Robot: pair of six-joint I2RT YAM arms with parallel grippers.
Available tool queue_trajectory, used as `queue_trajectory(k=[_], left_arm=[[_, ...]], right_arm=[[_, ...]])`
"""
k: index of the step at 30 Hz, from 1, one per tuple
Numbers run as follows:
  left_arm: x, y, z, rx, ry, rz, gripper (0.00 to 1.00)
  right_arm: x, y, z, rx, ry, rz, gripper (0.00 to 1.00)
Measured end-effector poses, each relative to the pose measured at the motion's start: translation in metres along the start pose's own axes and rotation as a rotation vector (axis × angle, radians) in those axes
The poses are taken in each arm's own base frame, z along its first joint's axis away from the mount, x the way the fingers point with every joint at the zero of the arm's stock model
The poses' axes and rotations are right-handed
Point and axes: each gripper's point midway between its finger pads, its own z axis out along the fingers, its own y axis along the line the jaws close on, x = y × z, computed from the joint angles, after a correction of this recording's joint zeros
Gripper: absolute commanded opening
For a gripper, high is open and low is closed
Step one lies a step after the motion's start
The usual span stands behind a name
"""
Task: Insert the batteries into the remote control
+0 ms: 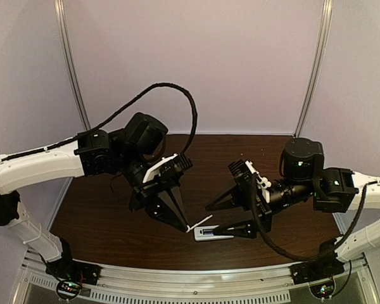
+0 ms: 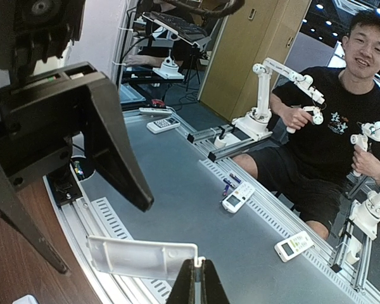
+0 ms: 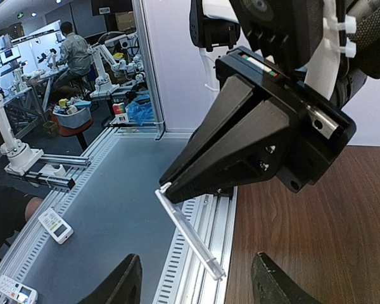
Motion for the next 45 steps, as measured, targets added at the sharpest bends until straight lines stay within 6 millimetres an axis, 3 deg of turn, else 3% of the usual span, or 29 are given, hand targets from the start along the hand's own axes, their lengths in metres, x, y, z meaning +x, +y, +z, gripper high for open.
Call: queue_trajectory(k=[7,14,21,27,28,31,35,39,45], left_arm=[[-0.004,-0.006,0.003,0.035,-0.008,0.02,0.0],[-0.007,-0.009,0.003,0.054,-0.02,0.033,0.0],[-0.012,-0.014,0.004,0.089,-0.04,0.051,0.0],[-0.014,-0.016,0.004,0.113,-0.051,0.051,0.0],[-0.014,-0.017,0.004,0.116,-0.053,0.052,0.05],[-0.015,-0.017,0.004,0.121,-0.056,0.052,0.38],[-0.016,-0.009,0.004,0.06,-0.043,0.082,0.58],[-0.022,-0.004,-0.004,-0.086,-0.02,0.152,0.65],[-0.044,0.003,-0.045,-0.494,0.004,0.371,0.62]], right_arm=[[0.013,-0.001,0.009,0.014,0.051,-0.023,0.42],[0.0,0.009,0.011,-0.006,0.032,-0.063,0.28],[-0.005,0.018,0.015,-0.032,0.032,-0.08,0.2],[-0.008,0.02,0.017,-0.039,0.033,-0.087,0.0],[-0.007,0.022,0.017,-0.048,0.035,-0.083,0.0],[-0.008,0.025,0.017,-0.059,0.037,-0.086,0.0],[-0.01,0.026,0.017,-0.057,0.037,-0.075,0.0],[-0.008,0.023,0.017,-0.045,0.046,-0.044,0.0],[0.003,0.002,0.012,0.028,0.059,0.109,0.0]])
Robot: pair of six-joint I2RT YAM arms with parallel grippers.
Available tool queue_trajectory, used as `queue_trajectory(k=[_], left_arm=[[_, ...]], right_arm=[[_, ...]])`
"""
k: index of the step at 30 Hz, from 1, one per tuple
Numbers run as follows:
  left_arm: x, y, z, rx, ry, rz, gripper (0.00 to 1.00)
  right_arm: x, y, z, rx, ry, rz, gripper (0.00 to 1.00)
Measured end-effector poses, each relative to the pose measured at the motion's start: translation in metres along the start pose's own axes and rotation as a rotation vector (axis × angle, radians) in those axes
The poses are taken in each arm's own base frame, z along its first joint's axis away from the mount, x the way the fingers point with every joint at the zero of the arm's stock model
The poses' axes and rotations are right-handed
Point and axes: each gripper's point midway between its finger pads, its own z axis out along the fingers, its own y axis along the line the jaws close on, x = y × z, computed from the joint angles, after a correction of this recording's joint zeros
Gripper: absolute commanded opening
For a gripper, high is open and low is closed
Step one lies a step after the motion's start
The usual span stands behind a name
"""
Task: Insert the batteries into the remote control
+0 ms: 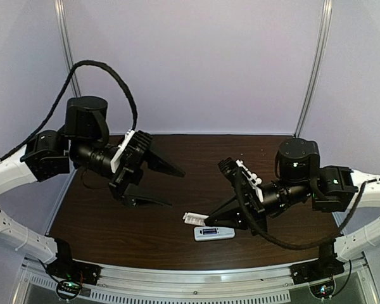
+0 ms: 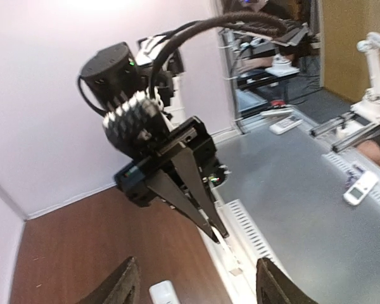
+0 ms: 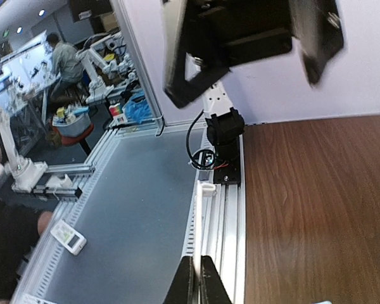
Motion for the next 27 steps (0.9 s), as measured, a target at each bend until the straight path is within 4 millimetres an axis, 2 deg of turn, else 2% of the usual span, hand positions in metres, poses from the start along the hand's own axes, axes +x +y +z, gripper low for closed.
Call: queue_trajectory(k=[3,6,10,17,23,27], left_arm=[[0.009,0.018,-0.018,-0.2,0.068,0.103,0.61],[0.032,0.034,-0.031,-0.368,0.185,0.18,0.62],[0.064,0.044,-0.028,-0.461,0.331,0.262,0.61],[0.127,0.06,-0.003,-0.46,0.574,0.329,0.62],[0.15,0.059,0.014,-0.416,0.637,0.346,0.61],[0.167,0.056,0.026,-0.364,0.666,0.346,0.54]], right_arm=[[0.018,-0.031,-0.006,0.064,0.009,0.147,0.0],[0.04,-0.065,-0.016,0.12,0.005,0.326,0.0],[0.065,-0.094,-0.024,0.159,0.003,0.511,0.0],[0.09,-0.105,-0.018,0.101,0.001,0.709,0.0],[0.097,-0.104,-0.008,0.032,-0.01,0.79,0.0],[0.095,-0.103,-0.005,0.0,-0.019,0.806,0.0]])
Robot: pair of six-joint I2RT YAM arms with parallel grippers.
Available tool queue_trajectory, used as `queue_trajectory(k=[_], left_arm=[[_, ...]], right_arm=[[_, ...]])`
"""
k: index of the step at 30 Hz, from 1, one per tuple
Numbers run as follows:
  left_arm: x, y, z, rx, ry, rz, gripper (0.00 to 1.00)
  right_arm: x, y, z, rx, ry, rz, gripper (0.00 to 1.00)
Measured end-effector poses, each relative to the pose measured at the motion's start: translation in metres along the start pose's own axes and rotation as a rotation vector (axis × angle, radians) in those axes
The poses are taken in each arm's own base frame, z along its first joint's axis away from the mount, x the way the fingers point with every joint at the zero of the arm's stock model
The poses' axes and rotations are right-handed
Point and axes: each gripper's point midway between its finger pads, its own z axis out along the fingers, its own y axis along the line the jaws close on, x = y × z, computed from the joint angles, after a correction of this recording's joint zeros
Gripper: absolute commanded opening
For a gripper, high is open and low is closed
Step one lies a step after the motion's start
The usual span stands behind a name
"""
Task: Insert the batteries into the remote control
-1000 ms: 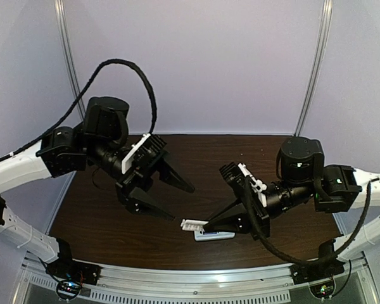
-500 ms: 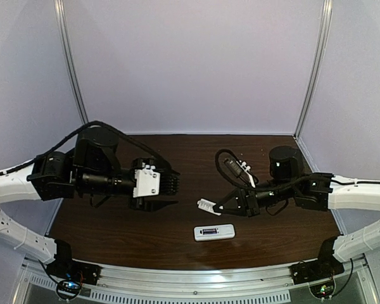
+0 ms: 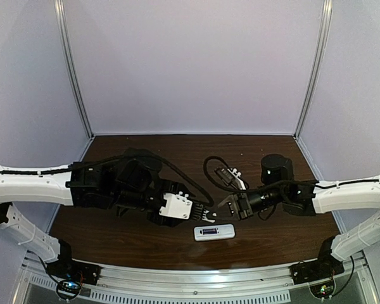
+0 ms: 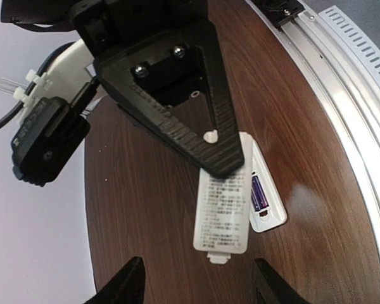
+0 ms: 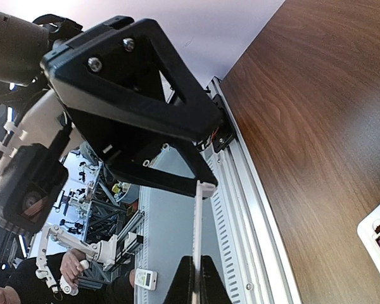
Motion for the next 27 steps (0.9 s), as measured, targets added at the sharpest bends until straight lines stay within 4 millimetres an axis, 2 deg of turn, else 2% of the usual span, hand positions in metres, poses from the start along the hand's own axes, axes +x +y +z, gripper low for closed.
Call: queue_trajectory(k=[10,20,27], left_arm=[[-0.009,-0.022,0.022,0.111,-0.033,0.022,0.44],[-0.016,-0.022,0.023,0.12,-0.051,0.016,0.41],[-0.02,-0.022,0.022,0.128,-0.067,0.007,0.21]], right_arm=[[-0.002,0.005,0.003,-0.04,0.001,-0.001,0.0],[0.003,0.001,0.004,-0.046,0.02,0.011,0.0],[0.004,0.0,0.005,-0.051,0.023,0.01,0.0]])
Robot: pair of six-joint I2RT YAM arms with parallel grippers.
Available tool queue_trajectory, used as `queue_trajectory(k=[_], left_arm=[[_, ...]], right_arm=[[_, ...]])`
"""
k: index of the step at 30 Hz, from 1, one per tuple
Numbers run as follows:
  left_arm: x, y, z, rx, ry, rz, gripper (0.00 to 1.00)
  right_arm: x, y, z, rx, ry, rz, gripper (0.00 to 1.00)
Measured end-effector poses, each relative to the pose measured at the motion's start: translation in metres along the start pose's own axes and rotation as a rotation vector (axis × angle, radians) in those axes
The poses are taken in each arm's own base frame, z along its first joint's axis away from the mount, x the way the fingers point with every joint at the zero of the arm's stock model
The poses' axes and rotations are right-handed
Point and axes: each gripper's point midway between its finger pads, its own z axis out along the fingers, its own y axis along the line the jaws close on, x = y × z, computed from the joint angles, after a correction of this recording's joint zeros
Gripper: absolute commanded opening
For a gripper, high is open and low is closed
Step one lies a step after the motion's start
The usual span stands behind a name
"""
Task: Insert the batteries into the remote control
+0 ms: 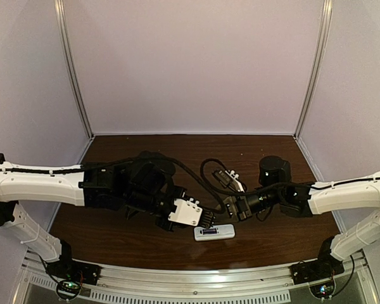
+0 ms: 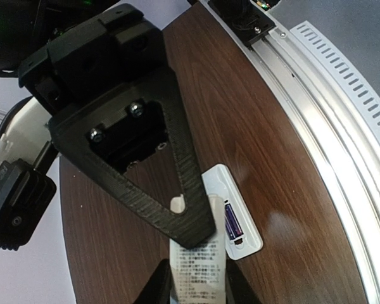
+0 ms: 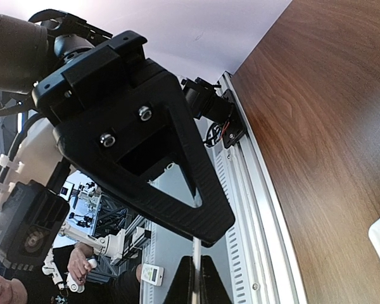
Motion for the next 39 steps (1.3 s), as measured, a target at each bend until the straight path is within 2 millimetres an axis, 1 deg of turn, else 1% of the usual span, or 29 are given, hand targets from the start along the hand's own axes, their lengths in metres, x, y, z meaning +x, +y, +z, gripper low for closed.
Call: queue_trajectory(k=[2,3,5,7,8,11,13,14,15,17,19,21,24,28,33,39], left_arm=[[-0.001,0.001,-0.001,0.0,-0.002,-0.001,0.16],[-0.001,0.001,-0.001,0.001,-0.002,0.0,0.14],[-0.001,0.001,-0.001,0.001,-0.003,-0.005,0.11],[-0.002,0.001,-0.001,0.002,-0.005,-0.012,0.1],[-0.002,0.0,-0.001,0.003,-0.006,-0.019,0.09],[-0.001,0.0,0.001,0.006,0.0,-0.052,0.08],[0.002,-0.002,0.005,0.011,0.011,-0.089,0.08],[0.004,-0.003,0.007,0.013,0.021,-0.112,0.08],[0.007,-0.004,0.01,0.016,0.031,-0.134,0.08],[0.013,-0.007,0.018,0.026,0.057,-0.194,0.09],[0.021,-0.012,0.029,0.037,0.09,-0.254,0.1],[0.032,-0.015,0.042,0.044,0.138,-0.326,0.1],[0.048,-0.02,0.063,0.051,0.206,-0.418,0.1],[0.067,-0.03,0.085,0.064,0.283,-0.509,0.12],[0.085,-0.036,0.104,0.071,0.35,-0.574,0.15],[0.096,-0.038,0.117,0.074,0.398,-0.591,0.16]], right_arm=[[0.0,0.001,0.0,-0.004,0.001,-0.003,0.0],[0.0,0.001,0.0,-0.005,0.001,-0.004,0.03],[0.0,0.001,-0.001,-0.007,0.0,-0.005,0.28],[-0.002,-0.001,-0.002,-0.003,-0.005,0.0,0.5],[-0.005,-0.003,-0.005,0.005,-0.016,-0.001,0.56],[-0.016,-0.016,-0.02,0.052,-0.074,0.015,0.62],[-0.026,-0.027,-0.042,0.11,-0.148,0.027,0.63],[-0.03,-0.03,-0.047,0.122,-0.168,0.031,0.62],[-0.035,-0.034,-0.058,0.15,-0.205,0.034,0.62],[-0.042,-0.043,-0.077,0.207,-0.267,0.036,0.61],[-0.045,-0.055,-0.093,0.275,-0.315,0.045,0.59],[-0.044,-0.069,-0.104,0.344,-0.343,0.065,0.57],[-0.032,-0.09,-0.111,0.424,-0.344,0.101,0.56],[-0.008,-0.117,-0.116,0.508,-0.321,0.161,0.55],[0.01,-0.134,-0.118,0.55,-0.3,0.198,0.54],[0.028,-0.15,-0.119,0.575,-0.283,0.24,0.54]])
